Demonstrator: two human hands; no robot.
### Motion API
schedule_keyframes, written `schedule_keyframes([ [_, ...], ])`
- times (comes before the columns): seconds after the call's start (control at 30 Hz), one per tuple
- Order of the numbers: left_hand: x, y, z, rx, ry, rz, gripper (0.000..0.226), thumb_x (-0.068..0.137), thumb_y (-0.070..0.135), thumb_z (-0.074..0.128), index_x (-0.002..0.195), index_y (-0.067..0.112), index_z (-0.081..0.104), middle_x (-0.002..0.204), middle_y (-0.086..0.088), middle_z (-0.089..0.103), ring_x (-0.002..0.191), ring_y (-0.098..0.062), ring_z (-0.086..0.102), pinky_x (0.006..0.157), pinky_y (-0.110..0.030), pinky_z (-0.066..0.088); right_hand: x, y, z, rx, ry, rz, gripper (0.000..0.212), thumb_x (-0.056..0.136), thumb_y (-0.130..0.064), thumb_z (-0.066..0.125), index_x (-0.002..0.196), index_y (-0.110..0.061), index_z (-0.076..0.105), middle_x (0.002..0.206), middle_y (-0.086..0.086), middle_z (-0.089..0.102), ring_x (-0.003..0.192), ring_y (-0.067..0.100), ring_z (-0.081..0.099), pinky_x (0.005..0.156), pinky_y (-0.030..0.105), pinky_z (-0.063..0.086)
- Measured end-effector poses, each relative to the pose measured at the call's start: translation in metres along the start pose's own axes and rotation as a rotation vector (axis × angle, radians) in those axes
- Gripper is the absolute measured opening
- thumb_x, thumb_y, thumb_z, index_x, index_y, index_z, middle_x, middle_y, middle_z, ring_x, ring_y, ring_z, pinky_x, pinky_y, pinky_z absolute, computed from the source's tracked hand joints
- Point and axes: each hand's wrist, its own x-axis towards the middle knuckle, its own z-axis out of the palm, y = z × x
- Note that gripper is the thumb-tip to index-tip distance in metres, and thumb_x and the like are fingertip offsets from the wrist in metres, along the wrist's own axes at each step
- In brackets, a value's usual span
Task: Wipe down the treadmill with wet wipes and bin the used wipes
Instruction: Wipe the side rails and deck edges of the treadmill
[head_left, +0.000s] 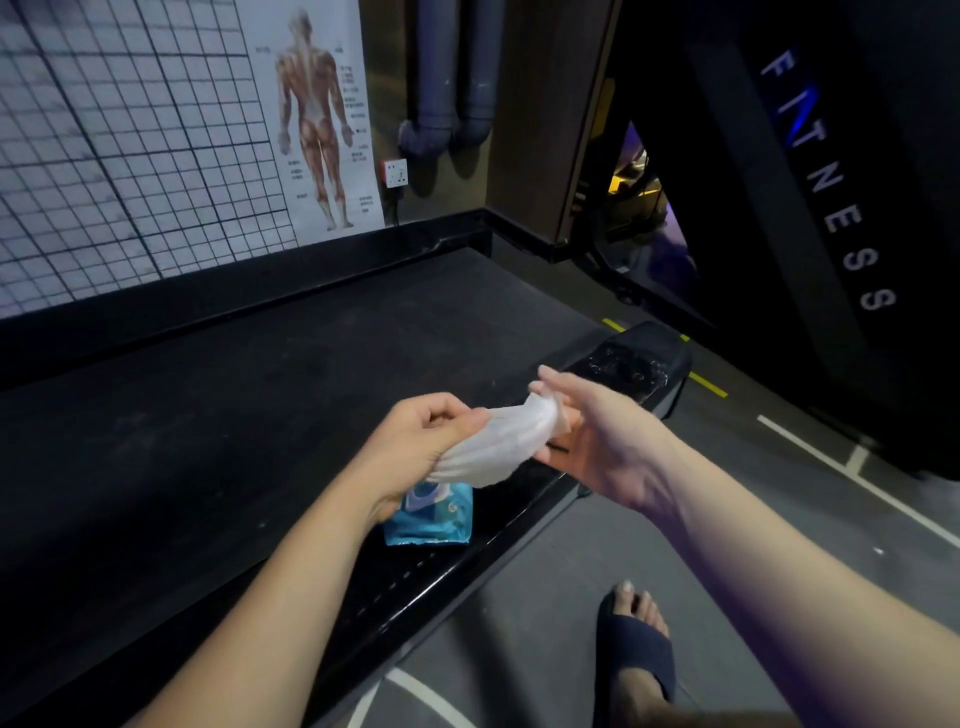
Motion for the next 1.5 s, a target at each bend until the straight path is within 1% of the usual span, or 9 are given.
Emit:
schedule_keyframes([
  [0.13,0.000,-0.003,0.001,-0.006,0.016,0.107,0.008,0.096,0.016,0.076,0.094,0.011,0.071,0.078,-0.009,0.060,0.071,-0.015,0.057,0.062,-0.023,0.048,0.001,0.010,-0.003,-0.203,-0.120,0.140,0.051,0.082,-0.034,0.081,0.121,-0.003,0.070,0.106,0.009,0.074,0.088,0.020,0.070,0.071,0.030,0.056],
  [0.33,0.001,-0.011,0.000,0.121,0.065,0.144,0.009,0.092,0.024,0.081,0.100,0.022,0.076,0.079,0.000,0.054,0.073,-0.012,0.051,0.069,-0.025,0.046,0.006,0.017,-0.015,-0.321,-0.030,0.178,0.024,0.093,-0.023,0.070,0.113,-0.012,0.076,0.092,-0.001,0.072,0.070,0.010,0.062,0.060,0.024,0.050],
  [0.43,0.012,-0.030,-0.004,0.384,0.266,-0.054,0.057,0.085,0.058,0.081,0.131,0.029,0.065,0.117,0.003,0.066,0.115,-0.018,0.062,0.101,-0.039,0.050,0.013,0.024,-0.028,-0.562,0.280,0.054,0.016,0.090,-0.028,0.072,0.097,-0.015,0.077,0.094,0.003,0.073,0.080,0.021,0.066,0.075,0.034,0.059],
  [0.57,0.014,-0.050,-0.002,0.920,0.306,-0.324,0.131,0.066,0.091,0.069,0.166,0.022,0.020,0.163,-0.014,0.032,0.149,-0.041,0.029,0.121,-0.051,0.030,0.018,0.016,-0.068,-0.700,0.630,-0.137,0.019,0.092,-0.022,0.059,0.085,-0.009,0.071,0.078,0.005,0.065,0.074,0.025,0.059,0.060,0.027,0.046],
  [0.77,0.018,-0.079,0.023,1.206,0.215,-0.394,0.141,0.069,0.096,0.061,0.168,0.020,-0.006,0.172,-0.024,0.001,0.158,-0.050,-0.006,0.126,-0.067,0.004,0.060,-0.020,-0.091,-1.146,0.841,-0.584,0.021,0.099,-0.020,0.047,0.086,-0.011,0.060,0.078,0.008,0.061,0.075,0.032,0.050,0.065,0.035,0.036],
  [0.9,0.028,-0.084,0.019,1.201,0.290,-0.395,0.137,0.076,0.084,0.069,0.166,0.022,-0.012,0.173,-0.022,-0.007,0.158,-0.050,-0.007,0.122,-0.073,0.011,0.102,0.017,-0.087,-1.562,0.462,-0.501,0.016,0.099,-0.027,0.047,0.095,-0.018,0.059,0.092,0.006,0.064,0.087,0.034,0.064,0.069,0.037,0.048],
  [1.03,0.039,-0.085,0.016,1.280,0.372,-0.312,0.126,0.085,0.073,0.070,0.167,0.022,-0.011,0.174,-0.022,-0.002,0.159,-0.047,-0.005,0.124,-0.067,0.015,0.126,0.072,-0.085,-1.721,-0.051,-0.158,0.056,0.102,-0.059,0.035,0.126,-0.014,0.057,0.136,0.010,0.055,0.134,0.031,0.047,0.112,0.044,0.039],
  [1.3,0.055,-0.109,0.039,1.328,0.437,0.193,0.074,0.090,0.034,0.077,0.155,0.012,0.050,0.163,-0.024,0.041,0.156,-0.042,0.030,0.124,-0.066,0.010,0.156,0.052,-0.083,-1.583,0.098,-0.458,0.026,0.101,-0.034,0.041,0.106,-0.021,0.063,0.108,0.007,0.069,0.099,0.032,0.066,0.086,0.044,0.055],
  [1.5,0.064,-0.138,0.062,1.267,0.266,0.423,0.064,0.069,-0.008,0.080,0.132,0.003,0.070,0.148,-0.020,0.060,0.141,-0.038,0.055,0.116,-0.054,0.044,0.173,0.086,-0.097,-1.736,-0.206,-0.324,0.061,0.109,-0.047,0.016,0.162,-0.020,0.005,0.169,-0.007,0.001,0.155,0.008,-0.004,0.125,0.032,-0.006],
])
